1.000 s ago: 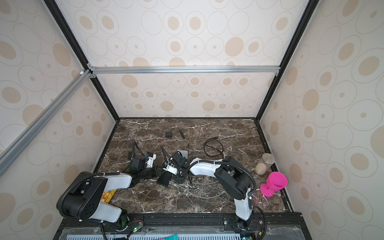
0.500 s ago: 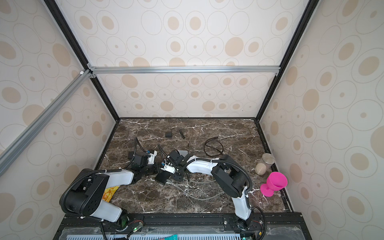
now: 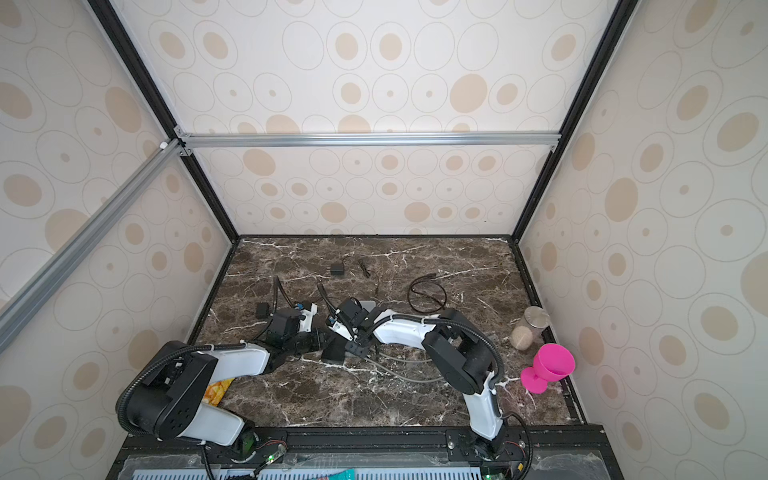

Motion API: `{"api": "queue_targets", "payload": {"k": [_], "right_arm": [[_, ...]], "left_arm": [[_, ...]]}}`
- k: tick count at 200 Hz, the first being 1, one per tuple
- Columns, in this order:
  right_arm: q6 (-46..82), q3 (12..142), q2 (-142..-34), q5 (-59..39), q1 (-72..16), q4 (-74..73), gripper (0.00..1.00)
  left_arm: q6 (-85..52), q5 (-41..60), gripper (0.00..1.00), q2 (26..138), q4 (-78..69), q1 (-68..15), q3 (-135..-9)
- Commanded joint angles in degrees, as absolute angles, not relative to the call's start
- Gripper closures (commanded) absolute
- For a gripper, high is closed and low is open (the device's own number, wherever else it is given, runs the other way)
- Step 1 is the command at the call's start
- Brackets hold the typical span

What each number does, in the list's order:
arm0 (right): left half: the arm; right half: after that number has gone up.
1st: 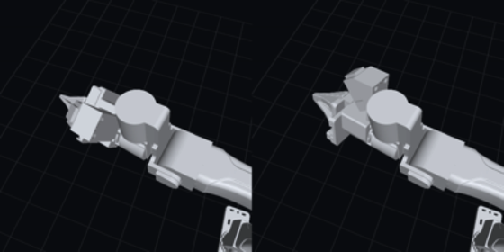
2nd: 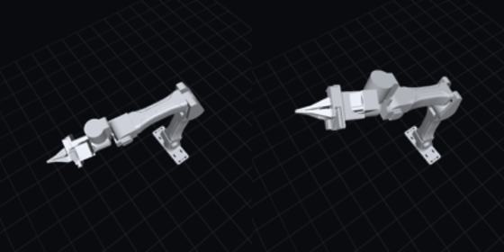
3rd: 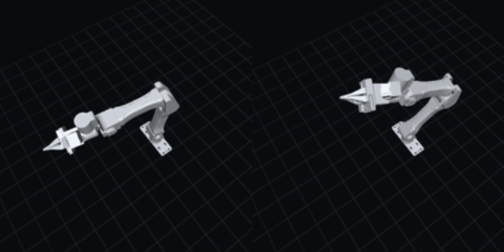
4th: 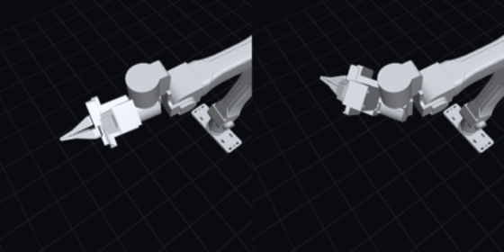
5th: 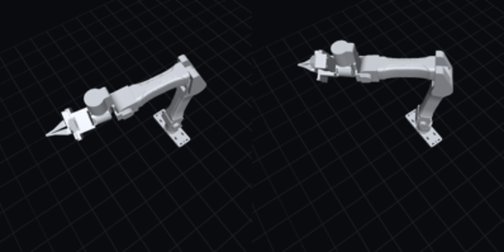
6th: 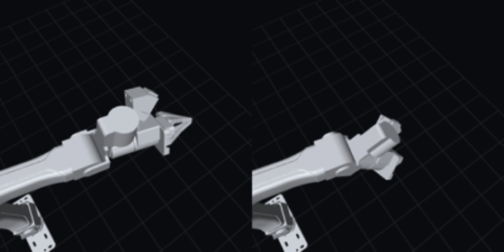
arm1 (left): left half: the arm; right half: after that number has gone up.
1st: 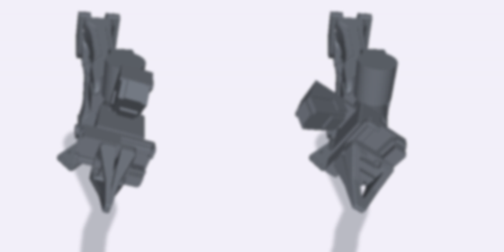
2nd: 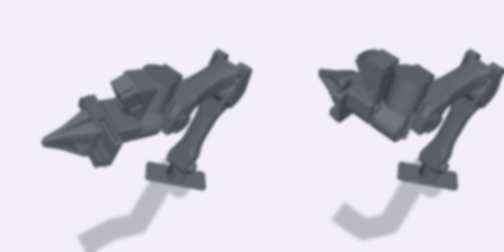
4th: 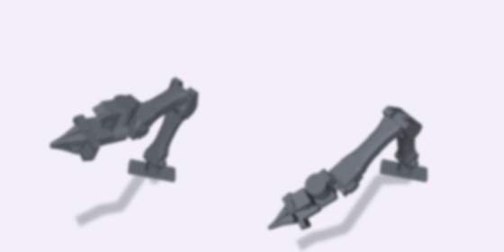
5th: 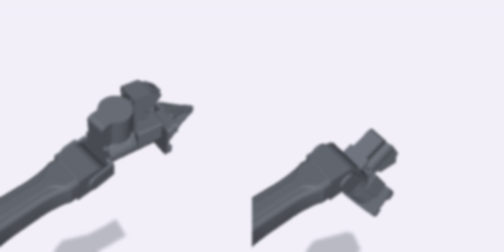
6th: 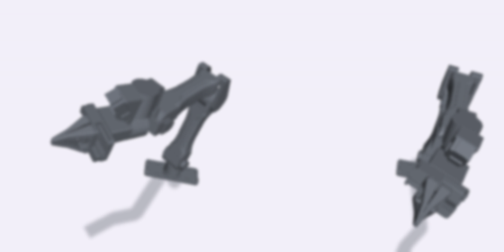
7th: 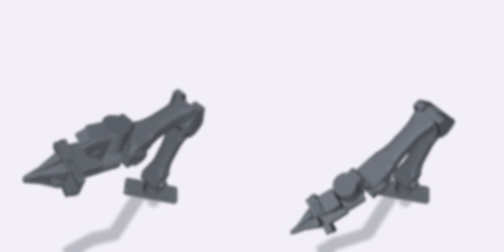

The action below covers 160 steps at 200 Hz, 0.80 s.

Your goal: Insert the plug into the switch port

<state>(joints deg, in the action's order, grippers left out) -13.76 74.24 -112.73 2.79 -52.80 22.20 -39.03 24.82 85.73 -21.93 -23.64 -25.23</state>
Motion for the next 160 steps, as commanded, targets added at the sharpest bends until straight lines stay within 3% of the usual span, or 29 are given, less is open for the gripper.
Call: {"api": "queue_targets", "payload": {"k": [1, 54, 117, 160], "right_arm": [[-20.2, 77.6, -112.4, -12.7, -54.8, -6.6, 1.00], [-28.8, 69.0, -107.5, -32.0, -53.1, -13.4, 1.00], [-22.9, 68.9, -106.3, -19.7, -53.0, -12.3, 1.00], [-16.5, 69.2, -105.4, -16.6, -53.7, -8.8, 1.00]], "left_arm": [[-39.0, 48.5, 0.69, 90.4, -15.5, -33.7, -26.3], [-36.9, 50.1, 0.70, 92.0, -14.3, -34.4, -27.8], [-38.8, 49.9, 0.70, 87.8, -13.5, -35.9, -24.9], [-39.9, 47.7, 0.72, 85.2, -11.0, -36.7, -24.7]]}}
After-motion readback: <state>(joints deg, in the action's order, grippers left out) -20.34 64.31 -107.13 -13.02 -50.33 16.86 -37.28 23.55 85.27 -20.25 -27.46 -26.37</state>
